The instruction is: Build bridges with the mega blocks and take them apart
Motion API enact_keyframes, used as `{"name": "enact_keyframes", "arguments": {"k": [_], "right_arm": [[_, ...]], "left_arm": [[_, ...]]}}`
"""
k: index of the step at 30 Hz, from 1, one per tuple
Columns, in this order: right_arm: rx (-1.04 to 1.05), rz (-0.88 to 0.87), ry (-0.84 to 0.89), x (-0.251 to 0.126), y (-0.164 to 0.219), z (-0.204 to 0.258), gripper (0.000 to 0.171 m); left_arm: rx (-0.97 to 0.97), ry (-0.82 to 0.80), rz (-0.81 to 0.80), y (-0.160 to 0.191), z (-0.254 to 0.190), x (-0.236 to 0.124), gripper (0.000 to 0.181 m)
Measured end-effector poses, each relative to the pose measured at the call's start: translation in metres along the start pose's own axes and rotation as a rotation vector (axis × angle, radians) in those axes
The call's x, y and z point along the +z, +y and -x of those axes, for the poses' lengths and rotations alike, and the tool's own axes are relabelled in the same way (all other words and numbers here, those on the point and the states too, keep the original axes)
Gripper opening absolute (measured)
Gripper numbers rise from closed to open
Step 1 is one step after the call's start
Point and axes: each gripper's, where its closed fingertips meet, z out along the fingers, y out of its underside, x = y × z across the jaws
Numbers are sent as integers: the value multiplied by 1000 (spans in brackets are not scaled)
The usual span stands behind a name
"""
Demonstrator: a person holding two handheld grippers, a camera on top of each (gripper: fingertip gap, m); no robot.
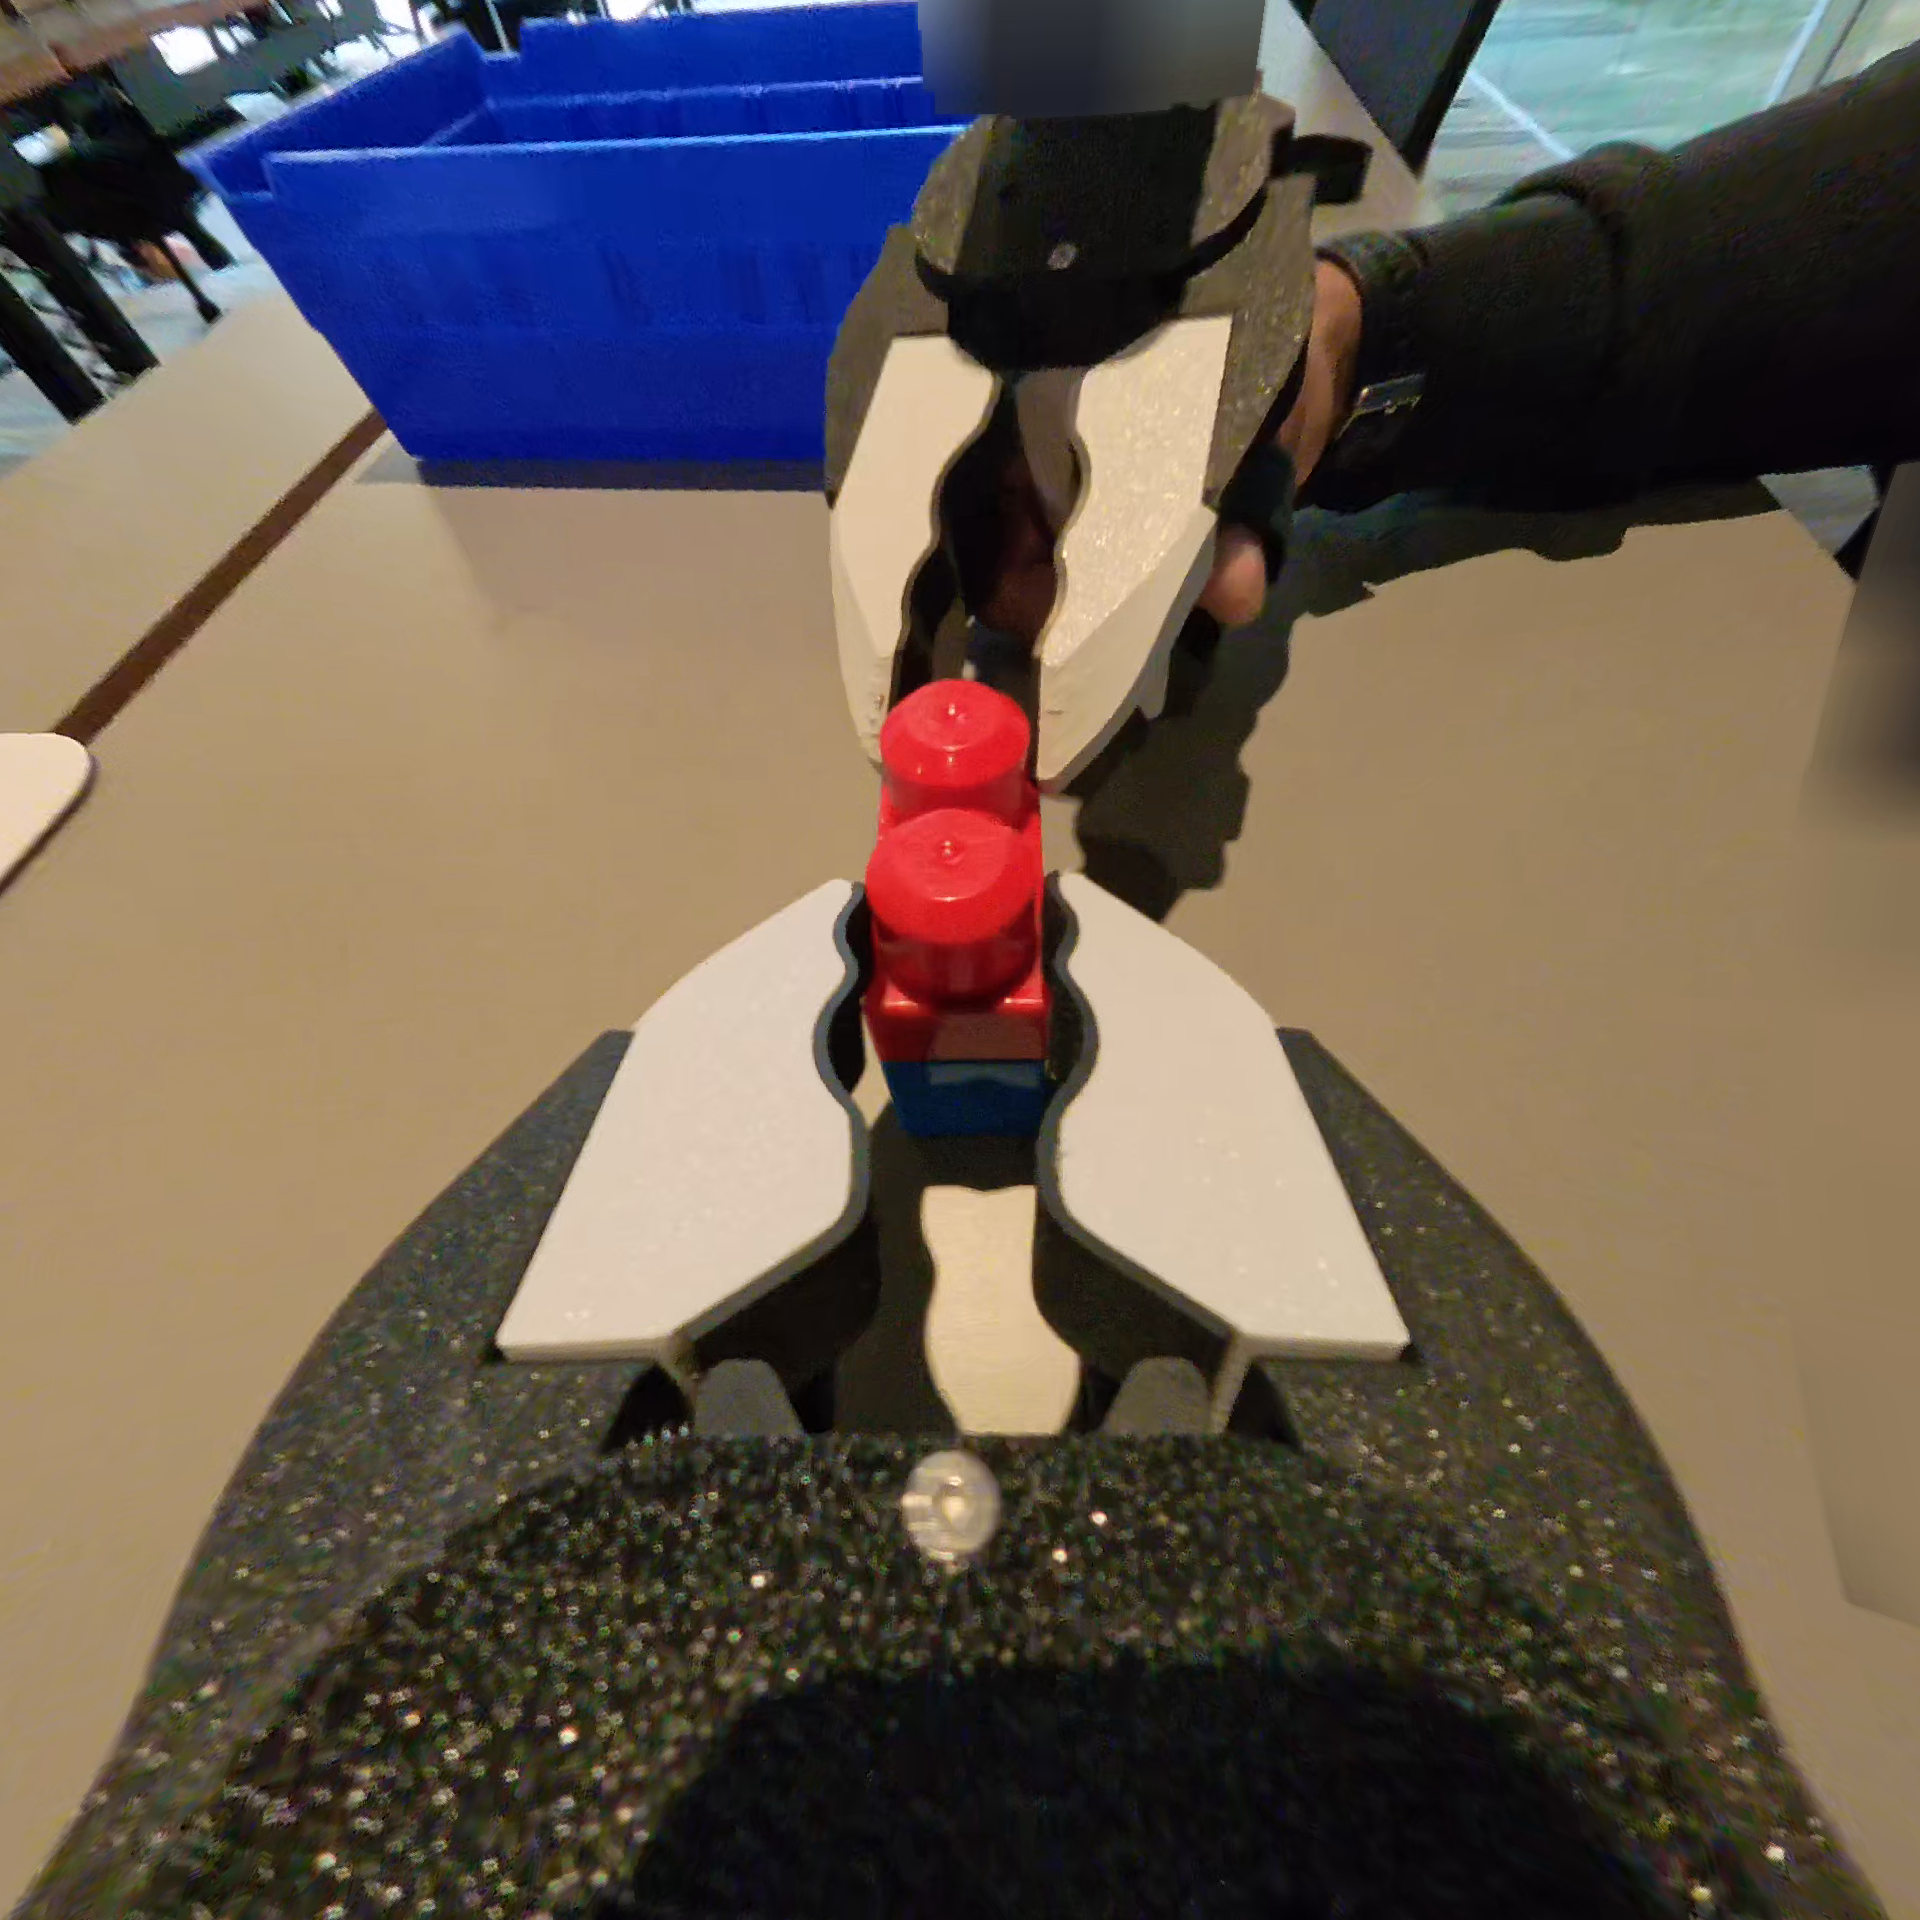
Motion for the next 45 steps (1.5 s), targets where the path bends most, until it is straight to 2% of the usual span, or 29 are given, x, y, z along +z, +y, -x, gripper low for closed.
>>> {"name": "enact_keyframes", "arguments": {"k": [2, 4, 6, 7, 10, 15, 20, 21, 26, 28, 35, 45], "right_arm": [[-30, -9, -3, -2, 0, 4, 27], [-37, -48, -10, -7, -4, 6, 34], [-6, -83, -22, -11, -8, 4, 40], [18, -87, -28, -13, -8, 3, 45], [44, -66, -57, -14, -4, 4, 50], [-48, 5, -112, -10, 5, 23, 58], [-131, 121, -104, 2, 20, 30, 57], [-152, 142, -99, 4, 22, 32, 56], [-207, 246, -25, 13, 35, 28, 46], [-232, 270, 7, 14, 38, 26, 44], [-218, 280, 64, 15, 38, 19, 33], [-198, 297, 84, 15, 40, 16, 29]], "left_arm": [[49, -24, -15, -1, -2, -2, 31], [101, -31, -109, -12, -8, -10, 36], [42, -47, -240, -30, -4, -25, 47], [-6, -39, -245, -31, -1, -30, 47], [-14, -48, -159, -14, 3, -35, 50], [1, 22, -81, -8, -11, -40, 61], [46, 78, 186, 19, -36, -25, 73], [58, 76, 235, 24, -39, -22, 73], [59, -21, 458, 48, -33, -7, 48], [40, -15, 467, 50, -35, -2, 42], [10, -12, 449, 49, -34, -1, 41], [13, -30, 444, 49, -31, -1, 40]]}}
